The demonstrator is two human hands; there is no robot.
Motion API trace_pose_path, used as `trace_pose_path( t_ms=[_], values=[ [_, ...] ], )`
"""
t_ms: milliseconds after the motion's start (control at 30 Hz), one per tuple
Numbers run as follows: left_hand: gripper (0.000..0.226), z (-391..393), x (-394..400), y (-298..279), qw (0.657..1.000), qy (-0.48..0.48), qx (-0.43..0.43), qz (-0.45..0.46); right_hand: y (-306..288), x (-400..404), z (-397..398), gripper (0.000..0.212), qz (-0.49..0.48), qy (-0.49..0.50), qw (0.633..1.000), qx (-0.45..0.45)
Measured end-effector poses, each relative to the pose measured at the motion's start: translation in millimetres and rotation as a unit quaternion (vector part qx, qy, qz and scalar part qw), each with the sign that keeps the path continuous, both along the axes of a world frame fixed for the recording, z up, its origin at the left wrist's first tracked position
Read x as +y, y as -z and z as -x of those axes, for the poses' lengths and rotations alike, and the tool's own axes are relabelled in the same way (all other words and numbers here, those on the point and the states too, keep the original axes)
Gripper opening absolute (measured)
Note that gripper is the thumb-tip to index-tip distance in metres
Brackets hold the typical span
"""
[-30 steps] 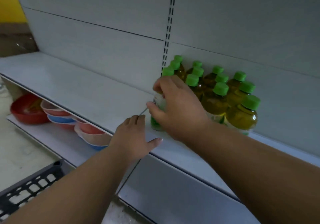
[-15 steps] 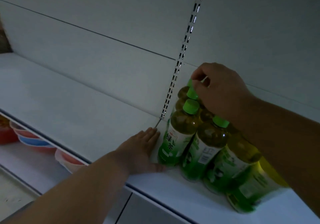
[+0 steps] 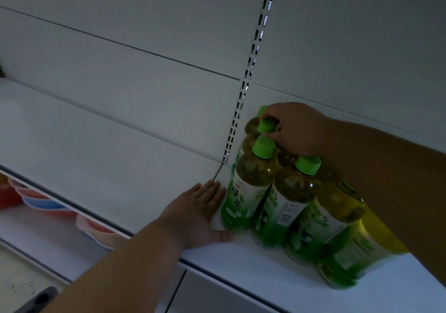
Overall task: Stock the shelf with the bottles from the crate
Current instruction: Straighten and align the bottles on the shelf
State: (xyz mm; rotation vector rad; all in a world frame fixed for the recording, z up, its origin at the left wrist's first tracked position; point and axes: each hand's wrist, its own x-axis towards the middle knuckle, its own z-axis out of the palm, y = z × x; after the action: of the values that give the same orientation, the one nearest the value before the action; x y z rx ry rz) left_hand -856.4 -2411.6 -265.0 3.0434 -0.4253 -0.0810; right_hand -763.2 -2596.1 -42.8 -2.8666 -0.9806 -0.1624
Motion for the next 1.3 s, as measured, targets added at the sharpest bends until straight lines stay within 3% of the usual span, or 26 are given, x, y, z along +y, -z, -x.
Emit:
trace_pose_path(
  t_ms=[400,667,800,900,967,1133,1300],
  values=[
    [0.117,-1,1,6,0.999,-0.018,-0.015,0.035,2,7,-4,0.041,-0.016,-0.017,0.999,-0.04],
    [0.119,-5,0,11,0.999,-0.023,-0.012,0.03,-4,7,-4,0.045,-0.006,-0.005,1.0,-0.008],
    [0.118,-3,1,8,0.999,-0.022,-0.001,0.027,-9,-8,6,0.028,-0.119,0.006,0.993,0.004],
    [0.118,-4,1,5,1.0,-0.019,0.003,0.016,-11,-16,18,0.017,-0.119,-0.02,0.992,-0.023],
    [0.12,-3,1,3,1.0,-0.018,0.005,0.016,-13,-16,27,0.021,-0.128,-0.044,0.991,-0.009],
    [0.123,-3,1,2,1.0,-0.017,0.01,0.015,-8,-11,44,0.034,0.0,-0.1,0.993,0.063],
    [0.12,-5,1,4,1.0,-0.019,0.012,0.018,-8,-6,45,0.038,0.026,-0.106,0.994,0.011]
  ],
)
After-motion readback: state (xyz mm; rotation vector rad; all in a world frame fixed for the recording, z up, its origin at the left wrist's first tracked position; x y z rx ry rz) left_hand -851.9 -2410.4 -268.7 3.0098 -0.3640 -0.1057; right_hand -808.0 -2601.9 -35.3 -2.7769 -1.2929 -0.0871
